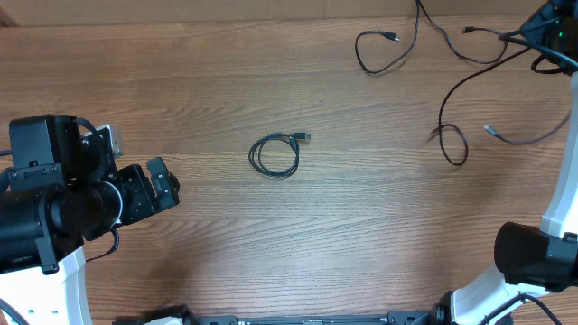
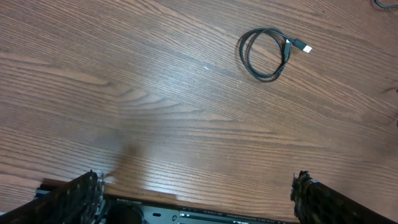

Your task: Untangle cables

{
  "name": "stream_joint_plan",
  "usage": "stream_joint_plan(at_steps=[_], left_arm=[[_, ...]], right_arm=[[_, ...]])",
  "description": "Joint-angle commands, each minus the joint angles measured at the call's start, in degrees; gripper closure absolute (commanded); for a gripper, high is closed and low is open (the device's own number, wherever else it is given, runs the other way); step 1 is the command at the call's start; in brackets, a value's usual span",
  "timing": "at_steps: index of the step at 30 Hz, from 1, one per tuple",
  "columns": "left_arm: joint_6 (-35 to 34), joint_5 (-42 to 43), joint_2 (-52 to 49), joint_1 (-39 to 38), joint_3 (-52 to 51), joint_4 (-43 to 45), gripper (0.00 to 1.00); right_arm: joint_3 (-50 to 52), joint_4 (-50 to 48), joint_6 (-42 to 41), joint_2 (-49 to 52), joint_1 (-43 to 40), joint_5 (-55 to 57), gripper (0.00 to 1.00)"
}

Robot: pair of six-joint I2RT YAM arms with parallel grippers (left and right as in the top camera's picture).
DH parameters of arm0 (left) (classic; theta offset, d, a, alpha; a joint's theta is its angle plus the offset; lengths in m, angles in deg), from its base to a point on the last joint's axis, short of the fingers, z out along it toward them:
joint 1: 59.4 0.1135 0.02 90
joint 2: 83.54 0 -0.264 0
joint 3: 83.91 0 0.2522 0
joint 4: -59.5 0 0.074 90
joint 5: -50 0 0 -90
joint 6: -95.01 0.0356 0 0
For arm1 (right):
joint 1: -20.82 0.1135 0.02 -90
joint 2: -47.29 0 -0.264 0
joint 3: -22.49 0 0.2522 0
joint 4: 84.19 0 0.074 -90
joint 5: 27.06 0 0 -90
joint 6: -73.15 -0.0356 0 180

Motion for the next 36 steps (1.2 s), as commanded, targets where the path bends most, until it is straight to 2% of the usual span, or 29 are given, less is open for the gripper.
stream_joint_plan(at_steps=[1, 7, 13, 22, 30, 36], left_arm=[[1.6, 1.2, 0.1, 0.2, 0.5, 0.2, 0.0], [5.2, 6.1, 0.1, 0.2, 0.5, 1.1, 0.0], [5.2, 6.0, 0.1, 0.2, 0.5, 0.6, 0.0], [5.2, 6.0, 0.1, 0.2, 0.5, 0.5, 0.0], [5.2, 6.0, 0.1, 0.2, 0.5, 0.5, 0.0], [5.2, 6.0, 0.1, 0.2, 0.5, 0.2, 0.0]], right_arm=[[-1.2, -0.2, 0.0, -1.7, 0.0, 1.6, 0.96], [-1.2, -1.4, 0.0, -0.2, 0.0, -2.3, 0.96], [-1.1, -2.4, -6.3, 2.0, 0.0, -4.0, 0.96], [-1.0, -2.1, -6.3, 5.9, 0.0, -6.3, 0.96], [0.3, -1.9, -6.9, 8.9, -0.4, 1.4, 0.96], [2.5, -2.0, -6.9, 13.2, -0.5, 3.1, 0.96]])
